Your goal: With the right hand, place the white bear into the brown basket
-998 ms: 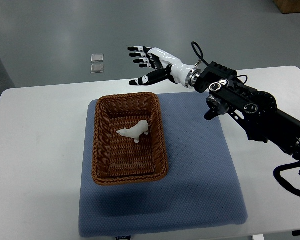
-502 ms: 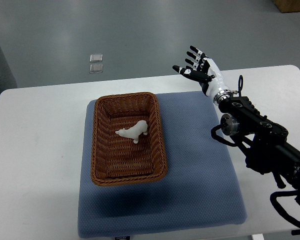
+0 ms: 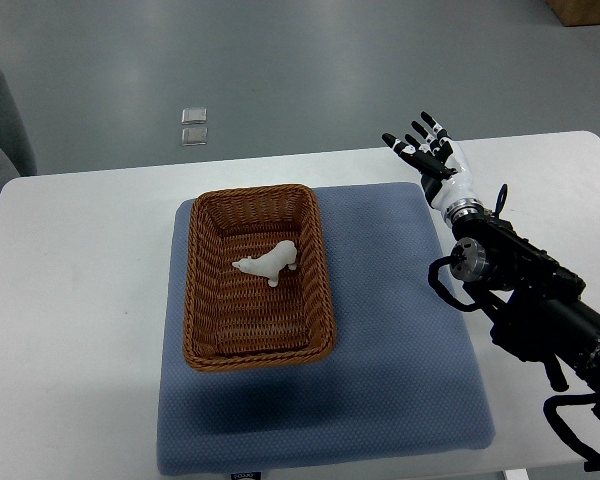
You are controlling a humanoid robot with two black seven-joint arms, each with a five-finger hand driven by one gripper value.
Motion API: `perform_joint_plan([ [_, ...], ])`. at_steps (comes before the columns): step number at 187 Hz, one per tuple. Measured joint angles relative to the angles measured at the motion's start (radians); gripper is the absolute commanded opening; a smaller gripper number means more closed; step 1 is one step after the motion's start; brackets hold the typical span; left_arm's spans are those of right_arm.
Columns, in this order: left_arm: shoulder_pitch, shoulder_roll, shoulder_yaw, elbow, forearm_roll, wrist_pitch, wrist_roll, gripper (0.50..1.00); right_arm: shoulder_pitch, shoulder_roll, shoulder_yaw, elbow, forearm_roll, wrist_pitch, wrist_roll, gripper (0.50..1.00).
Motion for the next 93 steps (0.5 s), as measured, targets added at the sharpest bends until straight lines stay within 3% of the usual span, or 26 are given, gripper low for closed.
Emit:
perform_joint_plan([
  [93,0.000,0.000,0.000,0.000,0.000,0.000,0.000,1.000,-0.030,0.006,0.046,-0.003,0.092,-0.030,0.049,0.921],
])
